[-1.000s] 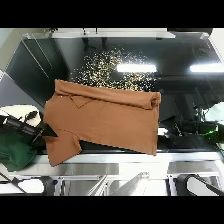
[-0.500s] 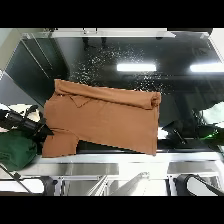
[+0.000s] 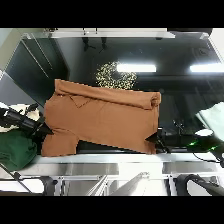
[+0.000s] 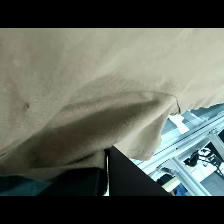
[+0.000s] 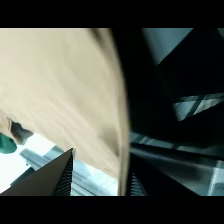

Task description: Fold the shirts.

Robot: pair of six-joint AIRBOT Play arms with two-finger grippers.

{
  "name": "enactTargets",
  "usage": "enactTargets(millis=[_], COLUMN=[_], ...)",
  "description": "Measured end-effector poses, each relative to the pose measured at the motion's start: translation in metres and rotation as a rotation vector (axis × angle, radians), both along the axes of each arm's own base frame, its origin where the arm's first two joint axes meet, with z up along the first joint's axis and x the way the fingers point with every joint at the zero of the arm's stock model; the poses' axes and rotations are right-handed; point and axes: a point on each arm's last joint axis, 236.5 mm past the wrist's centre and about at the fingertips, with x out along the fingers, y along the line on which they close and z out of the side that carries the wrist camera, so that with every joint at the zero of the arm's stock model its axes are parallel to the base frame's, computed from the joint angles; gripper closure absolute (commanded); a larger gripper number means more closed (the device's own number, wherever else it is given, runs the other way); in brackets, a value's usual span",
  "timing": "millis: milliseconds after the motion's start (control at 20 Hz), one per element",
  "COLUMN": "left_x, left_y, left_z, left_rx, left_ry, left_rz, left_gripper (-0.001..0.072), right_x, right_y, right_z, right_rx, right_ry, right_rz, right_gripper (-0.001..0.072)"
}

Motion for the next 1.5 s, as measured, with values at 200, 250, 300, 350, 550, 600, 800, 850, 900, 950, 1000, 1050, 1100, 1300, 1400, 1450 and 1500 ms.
enactTargets(millis=[200,250,300,350,550,600,800,850,900,950,1000,1050,1100,1300,1400,1450,1500], left_x=[-0.001,0.000,0.004,0.008,0.054,0.068,0.131,0.146,0.161,0.175,0.188,0.198,0.208,0.241,0.254,0.260,0.264], left_y=[-0.003,-0.005,-0.008,-0.009,-0.011,-0.011,-0.009,-0.008,-0.006,-0.006,-0.007,-0.008,-0.010,-0.015,-0.015,-0.016,-0.019], left_z=[0.004,0.007,0.014,0.021,0.070,0.084,0.121,0.125,0.128,0.128,0.126,0.122,0.117,0.089,0.076,0.070,0.063], left_rx=[-0.020,-0.040,-0.065,-0.084,-0.132,-0.127,-0.061,-0.045,-0.032,-0.027,-0.024,-0.022,-0.020,-0.021,-0.025,-0.029,-0.034], left_ry=[0.001,-0.005,-0.017,-0.034,-0.218,-0.276,-0.498,-0.536,-0.567,-0.587,-0.599,-0.605,-0.611,-0.594,-0.578,-0.573,-0.563], left_rz=[-0.007,-0.008,-0.009,-0.006,0.018,0.016,-0.004,-0.006,-0.007,-0.003,-0.003,-0.011,-0.018,-0.028,-0.021,-0.021,-0.023], left_gripper=[0.0690,0.0690,0.0690,0.0690,0.0688,0.0687,0.0687,0.0687,0.0686,0.0686,0.0686,0.0687,0.0686,0.0687,0.0687,0.0687,0.0692], right_x=[-0.007,-0.006,-0.005,-0.001,0.068,0.088,0.135,0.148,0.159,0.172,0.183,0.195,0.208,0.256,0.270,0.274,0.277], right_y=[0.003,0.003,0.003,0.000,-0.034,-0.048,-0.074,-0.080,-0.087,-0.091,-0.094,-0.095,-0.095,-0.093,-0.090,-0.088,-0.087], right_z=[-0.007,-0.006,-0.003,0.002,0.061,0.075,0.092,0.090,0.086,0.083,0.081,0.079,0.079,0.081,0.076,0.071,0.065], right_rx=[-0.036,-0.039,-0.045,-0.051,-0.047,-0.058,-0.089,-0.102,-0.114,-0.116,-0.115,-0.111,-0.104,-0.088,-0.088,-0.090,-0.091], right_ry=[-0.025,-0.038,-0.060,-0.084,-0.271,-0.319,-0.404,-0.418,-0.427,-0.440,-0.457,-0.478,-0.503,-0.596,-0.612,-0.613,-0.608], right_rz=[0.058,0.067,0.090,0.106,0.011,-0.018,-0.018,-0.023,-0.026,-0.030,-0.030,-0.032,-0.041,-0.074,-0.079,-0.079,-0.080], right_gripper=[0.0688,0.0688,0.0688,0.0688,0.0687,0.0688,0.0688,0.0688,0.0687,0.0687,0.0688,0.0687,0.0687,0.0687,0.0687,0.0687,0.0687])
